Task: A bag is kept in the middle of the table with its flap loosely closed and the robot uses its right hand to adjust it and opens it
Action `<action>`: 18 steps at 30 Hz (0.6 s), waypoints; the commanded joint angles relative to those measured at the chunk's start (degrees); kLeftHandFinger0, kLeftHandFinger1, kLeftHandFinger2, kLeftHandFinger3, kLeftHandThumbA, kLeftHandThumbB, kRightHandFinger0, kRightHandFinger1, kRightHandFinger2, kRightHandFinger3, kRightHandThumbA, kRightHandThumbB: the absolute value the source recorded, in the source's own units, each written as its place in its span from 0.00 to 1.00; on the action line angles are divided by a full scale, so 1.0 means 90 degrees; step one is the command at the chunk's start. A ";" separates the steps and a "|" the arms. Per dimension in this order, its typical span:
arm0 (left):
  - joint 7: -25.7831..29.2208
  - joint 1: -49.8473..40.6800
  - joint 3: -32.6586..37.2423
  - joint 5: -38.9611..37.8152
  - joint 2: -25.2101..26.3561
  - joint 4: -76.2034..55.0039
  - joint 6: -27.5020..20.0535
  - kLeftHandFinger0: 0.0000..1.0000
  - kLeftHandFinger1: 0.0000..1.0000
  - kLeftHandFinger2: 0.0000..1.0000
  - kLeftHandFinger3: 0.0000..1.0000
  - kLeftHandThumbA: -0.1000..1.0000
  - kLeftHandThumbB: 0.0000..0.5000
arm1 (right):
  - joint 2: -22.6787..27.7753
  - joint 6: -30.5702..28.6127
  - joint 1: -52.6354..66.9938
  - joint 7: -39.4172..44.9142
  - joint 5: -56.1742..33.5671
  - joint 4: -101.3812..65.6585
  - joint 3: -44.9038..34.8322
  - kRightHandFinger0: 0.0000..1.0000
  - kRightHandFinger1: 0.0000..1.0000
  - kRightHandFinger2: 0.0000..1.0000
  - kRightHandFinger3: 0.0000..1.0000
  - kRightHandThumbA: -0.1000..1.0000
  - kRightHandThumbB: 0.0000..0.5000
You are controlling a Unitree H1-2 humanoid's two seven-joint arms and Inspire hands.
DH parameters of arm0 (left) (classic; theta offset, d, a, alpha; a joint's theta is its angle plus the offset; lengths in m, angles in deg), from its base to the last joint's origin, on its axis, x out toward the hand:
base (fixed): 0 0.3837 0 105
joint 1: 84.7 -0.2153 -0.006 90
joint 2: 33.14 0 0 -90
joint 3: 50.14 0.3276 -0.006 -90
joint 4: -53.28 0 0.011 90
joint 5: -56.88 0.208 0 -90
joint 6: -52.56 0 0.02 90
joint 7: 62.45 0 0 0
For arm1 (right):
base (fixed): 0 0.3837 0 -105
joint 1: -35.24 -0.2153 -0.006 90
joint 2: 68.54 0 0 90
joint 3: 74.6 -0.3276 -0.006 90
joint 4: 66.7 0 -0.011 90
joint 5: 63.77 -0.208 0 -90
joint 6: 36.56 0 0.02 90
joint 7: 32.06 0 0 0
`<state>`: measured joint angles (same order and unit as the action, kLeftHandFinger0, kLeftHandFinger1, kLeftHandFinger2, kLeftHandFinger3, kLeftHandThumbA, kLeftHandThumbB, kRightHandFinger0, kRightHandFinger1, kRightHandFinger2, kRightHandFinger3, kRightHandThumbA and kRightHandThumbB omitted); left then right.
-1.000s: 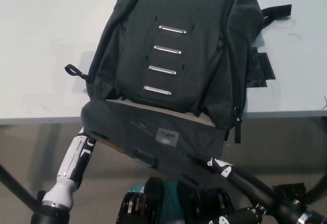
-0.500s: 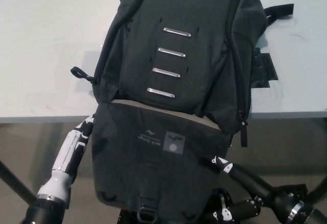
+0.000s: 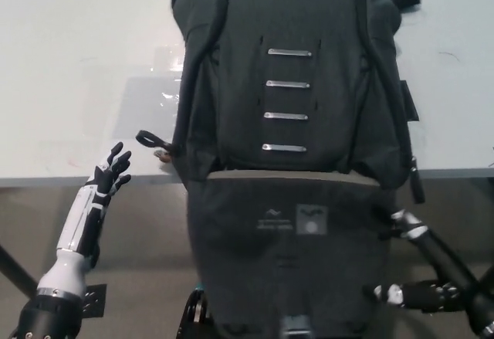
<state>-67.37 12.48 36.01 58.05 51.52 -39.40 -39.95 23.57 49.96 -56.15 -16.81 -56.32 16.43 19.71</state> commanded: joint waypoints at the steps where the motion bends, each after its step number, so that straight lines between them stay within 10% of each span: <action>1: -0.0042 0.0020 -0.0092 -0.0275 0.0049 -0.0356 0.0051 1.00 1.00 1.00 1.00 1.00 0.00 | -0.0536 -0.1540 0.0073 -0.0891 -0.1056 0.0256 -0.0940 1.00 1.00 1.00 1.00 1.00 0.61; 6: -0.0026 0.0045 -0.0082 -0.0205 0.0069 -0.0305 -0.0006 1.00 1.00 1.00 1.00 1.00 0.00 | -0.0971 -0.1981 0.0058 -0.1095 -0.1016 0.0158 -0.1372 1.00 1.00 1.00 1.00 1.00 0.50; 18: -0.0033 0.0076 -0.0048 -0.0204 0.0080 -0.0210 0.0017 1.00 1.00 1.00 1.00 1.00 0.00 | -0.1235 -0.2367 0.0147 -0.1032 -0.1095 0.0324 -0.1517 1.00 1.00 1.00 1.00 1.00 0.66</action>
<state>-67.55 12.08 36.01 57.14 51.52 -39.46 -39.80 12.89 35.06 -54.70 -24.38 -62.86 18.94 6.59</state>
